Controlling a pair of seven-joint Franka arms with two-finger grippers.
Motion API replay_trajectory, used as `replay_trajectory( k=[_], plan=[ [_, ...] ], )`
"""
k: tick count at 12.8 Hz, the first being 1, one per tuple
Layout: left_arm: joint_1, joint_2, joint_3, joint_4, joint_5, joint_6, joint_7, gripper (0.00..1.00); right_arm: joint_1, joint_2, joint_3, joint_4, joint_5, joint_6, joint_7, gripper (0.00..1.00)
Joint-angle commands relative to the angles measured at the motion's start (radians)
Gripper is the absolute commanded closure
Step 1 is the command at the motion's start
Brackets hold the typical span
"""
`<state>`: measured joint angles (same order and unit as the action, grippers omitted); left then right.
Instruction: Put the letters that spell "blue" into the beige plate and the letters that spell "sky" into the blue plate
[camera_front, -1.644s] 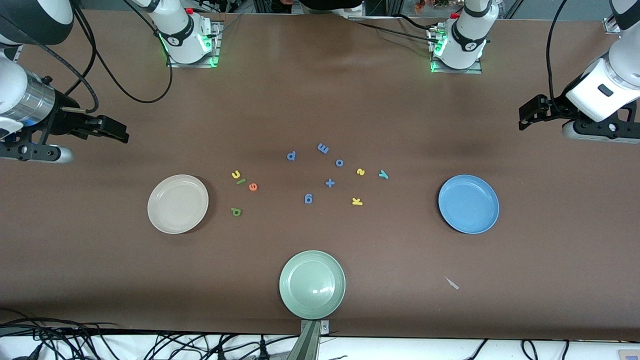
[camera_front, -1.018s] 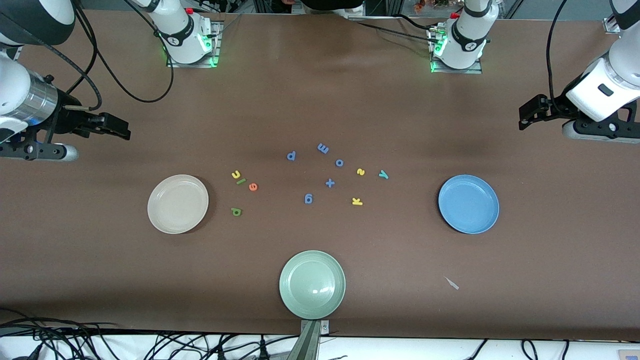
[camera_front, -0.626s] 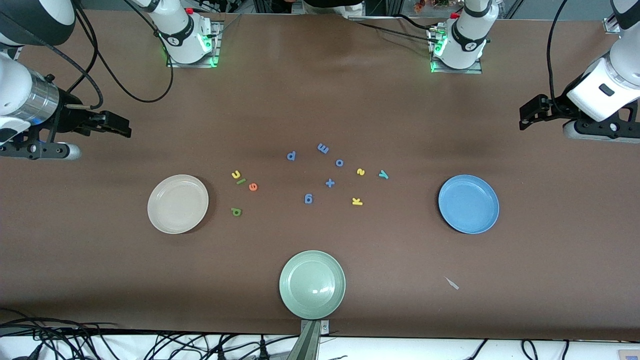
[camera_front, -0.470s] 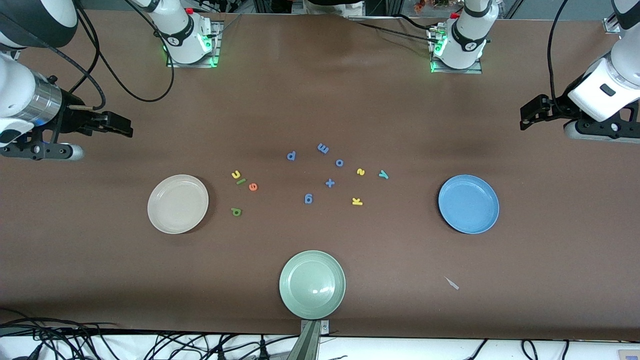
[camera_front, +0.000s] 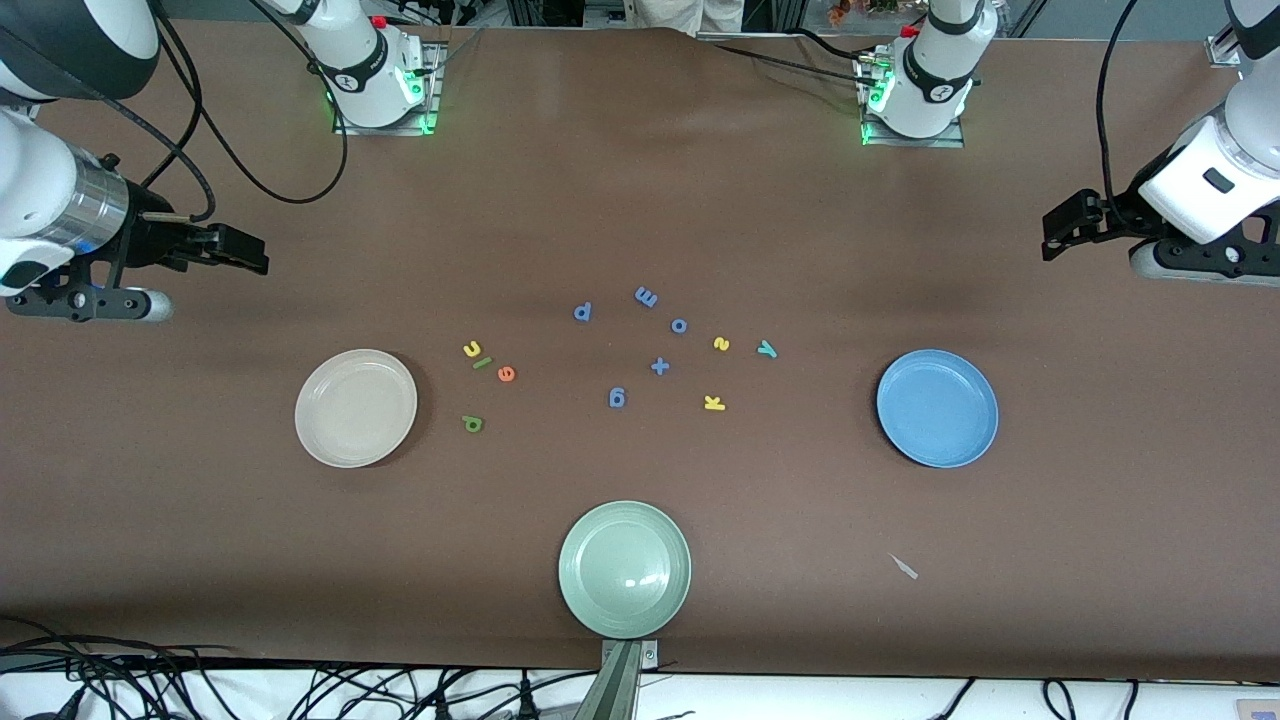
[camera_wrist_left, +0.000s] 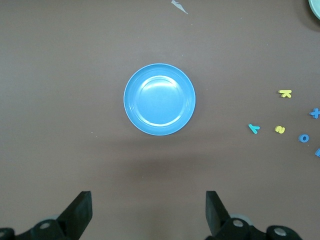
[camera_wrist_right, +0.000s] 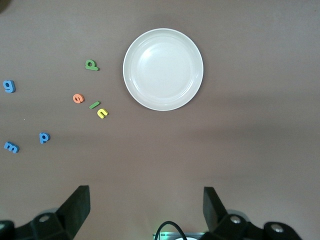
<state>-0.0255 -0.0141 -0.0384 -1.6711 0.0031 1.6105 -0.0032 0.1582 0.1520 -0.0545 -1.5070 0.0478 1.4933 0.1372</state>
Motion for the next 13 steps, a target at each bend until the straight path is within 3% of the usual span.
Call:
replay_trajectory(
  k=[1,13],
  plan=[
    [0.004,0.006,0.0,0.024,0.012,-0.021,0.019,0.0,0.007,-0.011,0.007,-0.009,-0.029,0.004,-0.005,0.0],
    [0.006,0.008,0.008,0.024,0.012,-0.018,0.019,0.0,0.015,-0.008,0.007,-0.013,-0.031,-0.004,-0.005,0.0]
  ],
)
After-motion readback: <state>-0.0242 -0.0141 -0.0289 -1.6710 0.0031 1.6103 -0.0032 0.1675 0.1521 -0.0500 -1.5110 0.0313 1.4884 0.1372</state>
